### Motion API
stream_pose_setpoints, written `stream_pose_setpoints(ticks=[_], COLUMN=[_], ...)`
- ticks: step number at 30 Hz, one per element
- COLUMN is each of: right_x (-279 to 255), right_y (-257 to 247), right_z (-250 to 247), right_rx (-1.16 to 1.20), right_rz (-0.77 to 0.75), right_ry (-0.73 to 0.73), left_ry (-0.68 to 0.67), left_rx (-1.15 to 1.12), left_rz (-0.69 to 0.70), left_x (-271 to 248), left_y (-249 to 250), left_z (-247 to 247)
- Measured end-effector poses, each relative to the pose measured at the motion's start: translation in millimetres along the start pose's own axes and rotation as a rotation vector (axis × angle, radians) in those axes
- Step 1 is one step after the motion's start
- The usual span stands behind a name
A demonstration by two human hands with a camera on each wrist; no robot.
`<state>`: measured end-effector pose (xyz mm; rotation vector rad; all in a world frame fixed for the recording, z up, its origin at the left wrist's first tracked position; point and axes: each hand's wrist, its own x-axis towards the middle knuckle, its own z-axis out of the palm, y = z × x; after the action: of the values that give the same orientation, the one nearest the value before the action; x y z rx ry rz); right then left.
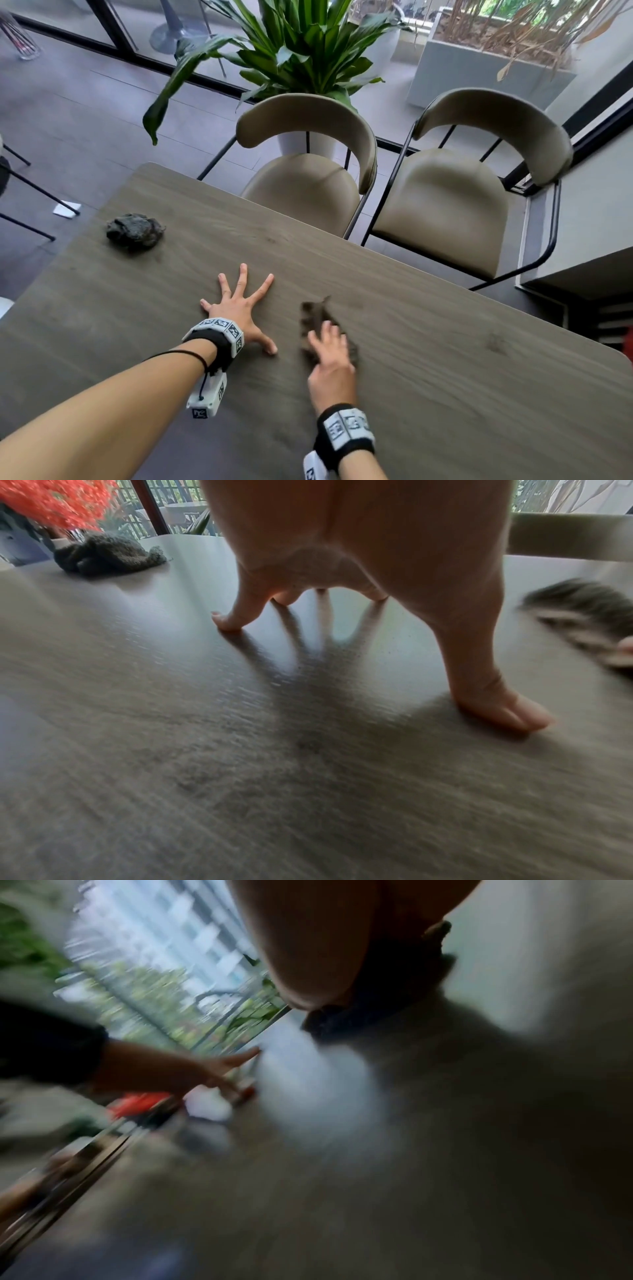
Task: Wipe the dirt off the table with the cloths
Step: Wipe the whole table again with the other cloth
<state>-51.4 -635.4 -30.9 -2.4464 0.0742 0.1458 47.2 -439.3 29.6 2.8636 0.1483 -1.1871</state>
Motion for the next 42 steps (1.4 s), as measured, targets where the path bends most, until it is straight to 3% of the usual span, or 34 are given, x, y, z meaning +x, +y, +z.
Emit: stream_pose_setpoints(ticks=[3, 5, 10, 13, 16, 19, 24, 26, 30, 31, 35, 37, 39, 42], right_x=[-5, 9, 47, 43, 21, -1, -46, -49, -19, -11, 1, -8, -15, -12], right_y=[-10, 1, 72, 102, 92, 56, -25, -40, -26, -19, 39, 64, 70, 42], right_z=[0, -19, -89, -116, -87, -40, 23, 22, -28, -45, -94, -97, -83, -57], right_rx=[0.038, 0.140, 0.093, -0.013, -0.153, -0.137, -0.114, -0.091, 0.032, 0.053, 0.028, -0.077, -0.255, -0.299], right_rz=[-0.126, -0.098, 0.223, 0.383, 0.305, 0.220, -0.084, -0.117, 0.014, 0.059, 0.277, 0.376, 0.387, 0.443], right_ry=[-0.229, -0.297, 0.076, 0.113, 0.147, 0.142, -0.028, -0.108, -0.300, -0.284, 0.023, 0.021, -0.084, -0.073], left_ry=[0.000, 0.002, -0.009, -0.003, 0.004, 0.006, 0.019, 0.030, 0.082, 0.088, 0.017, -0.023, -0.029, 0.001], left_rx=[0.004, 0.001, -0.019, -0.027, -0.037, -0.039, -0.041, -0.060, -0.053, -0.046, -0.011, 0.031, 0.034, -0.008], left_rz=[0.006, 0.007, 0.001, 0.004, 0.011, 0.016, 0.031, 0.048, 0.074, 0.078, 0.103, 0.128, 0.158, 0.197], left_x=[-1, -1, -1, 0, 1, 1, 2, 1, -13, -18, -37, -46, -55, -66], left_y=[1, 1, 1, -1, -1, -3, -4, -7, -11, -11, -19, -29, -41, -57], left_z=[1, 0, 0, 1, 3, 5, 6, 9, 21, 25, 38, 45, 53, 70])
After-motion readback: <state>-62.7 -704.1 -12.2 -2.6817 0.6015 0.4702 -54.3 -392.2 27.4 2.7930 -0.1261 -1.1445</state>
